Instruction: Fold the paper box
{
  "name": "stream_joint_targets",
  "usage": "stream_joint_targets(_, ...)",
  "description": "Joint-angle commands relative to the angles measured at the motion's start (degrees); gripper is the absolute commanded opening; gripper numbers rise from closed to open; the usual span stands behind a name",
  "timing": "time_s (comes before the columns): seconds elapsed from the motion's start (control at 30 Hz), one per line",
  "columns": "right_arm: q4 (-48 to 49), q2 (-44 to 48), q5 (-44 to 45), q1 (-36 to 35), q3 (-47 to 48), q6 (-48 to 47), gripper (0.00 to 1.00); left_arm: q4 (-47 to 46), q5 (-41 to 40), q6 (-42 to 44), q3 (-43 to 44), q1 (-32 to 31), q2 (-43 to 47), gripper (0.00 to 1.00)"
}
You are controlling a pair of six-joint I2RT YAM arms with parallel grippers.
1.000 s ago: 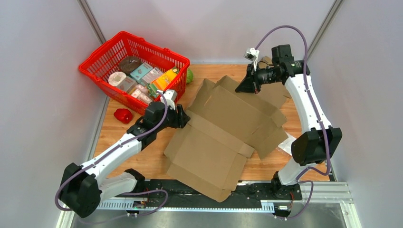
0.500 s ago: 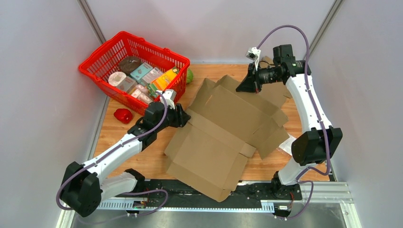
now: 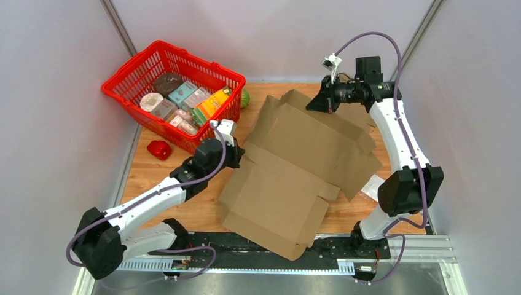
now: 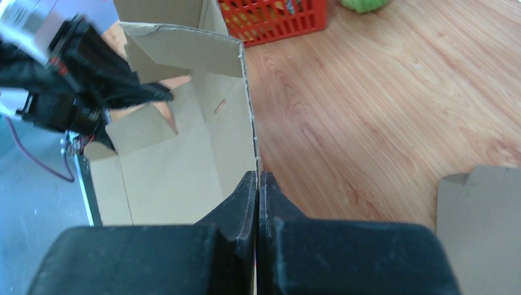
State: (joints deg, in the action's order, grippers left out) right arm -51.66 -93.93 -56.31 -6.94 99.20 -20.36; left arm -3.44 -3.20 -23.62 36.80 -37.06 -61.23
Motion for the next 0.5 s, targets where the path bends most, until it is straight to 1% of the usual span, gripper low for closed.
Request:
stream_joint_targets(0.0,9.91,2.52,5.24,-1.23,-1.37,12.88,0.00,-3.76,-14.86,8.75,2.84,-8.46,1.38,0.00)
stream_joint_targets(0.1,9.12,2.00,8.59,-2.29,-0.50,14.64,0.00,-4.90,-22.78,12.44,3.90,-12.76,-0.11,0.00)
stream_joint_targets(0.17,8.94,1.39,9.72,-2.64,0.03,16.31,0.00,-5.96,-25.00,14.64,4.07,-14.35,-1.17,0.00)
stream_joint_targets(0.27,10.61,1.03,11.92,-2.73,-0.14,21.57,0.00,-7.28,-30.80,18.59,4.69,-18.65,-2.83,0.00)
stream_joint_targets(0.3,11.31,1.03,11.93,-2.90,-0.32,22.63,0.00,-8.32,-33.94,19.65,4.86,-19.80,-3.19,0.00)
stream_joint_targets(0.33,11.93,1.12,12.28,-3.25,-1.19,24.21,0.00,-9.20,-34.41,21.23,4.78,-21.55,-3.63,0.00)
stream_joint_targets(0.37,13.15,1.47,14.11,-3.17,-1.72,25.27,0.00,-10.08,-33.98,21.33,4.43,-21.74,-3.72,0.00)
stream_joint_targets(0.47,13.78,1.47,17.10,-3.08,-2.17,26.51,0.00,-13.51,-29.51,20.98,2.06,-21.65,-2.84,0.00)
